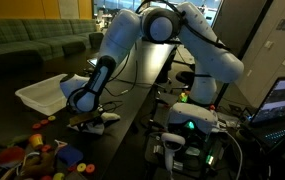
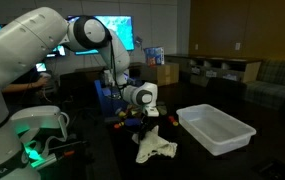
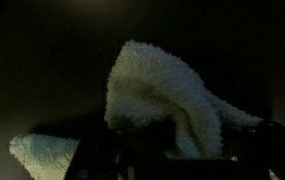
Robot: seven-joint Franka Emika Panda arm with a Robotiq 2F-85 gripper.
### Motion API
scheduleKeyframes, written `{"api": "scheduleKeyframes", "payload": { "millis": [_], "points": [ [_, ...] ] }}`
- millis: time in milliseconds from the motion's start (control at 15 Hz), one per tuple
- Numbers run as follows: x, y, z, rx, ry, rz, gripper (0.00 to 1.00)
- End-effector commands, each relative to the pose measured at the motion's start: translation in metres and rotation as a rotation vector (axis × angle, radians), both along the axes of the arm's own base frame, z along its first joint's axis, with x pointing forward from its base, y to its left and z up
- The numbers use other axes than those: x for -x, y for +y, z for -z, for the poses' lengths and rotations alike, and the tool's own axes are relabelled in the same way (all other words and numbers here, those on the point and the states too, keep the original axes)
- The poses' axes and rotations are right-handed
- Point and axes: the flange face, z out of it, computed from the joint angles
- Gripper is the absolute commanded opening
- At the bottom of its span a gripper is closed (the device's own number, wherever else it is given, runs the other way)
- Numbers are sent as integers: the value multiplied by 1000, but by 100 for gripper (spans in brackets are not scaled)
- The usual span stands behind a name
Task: Pick up the towel on the right, move the objects in front of the storage container to the left
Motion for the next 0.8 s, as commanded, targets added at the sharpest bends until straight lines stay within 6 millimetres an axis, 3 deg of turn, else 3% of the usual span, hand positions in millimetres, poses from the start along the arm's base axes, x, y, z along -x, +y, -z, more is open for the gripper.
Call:
{"api": "scheduleKeyframes", "payload": {
  "millis": [0,400,733],
  "points": [
    [-24,-27,-1,102,-66,2,4],
    [-74,-52,-14,196,-177,-8,4],
    [-104,-45,-11,202,-245,-32,4]
  ]
}}
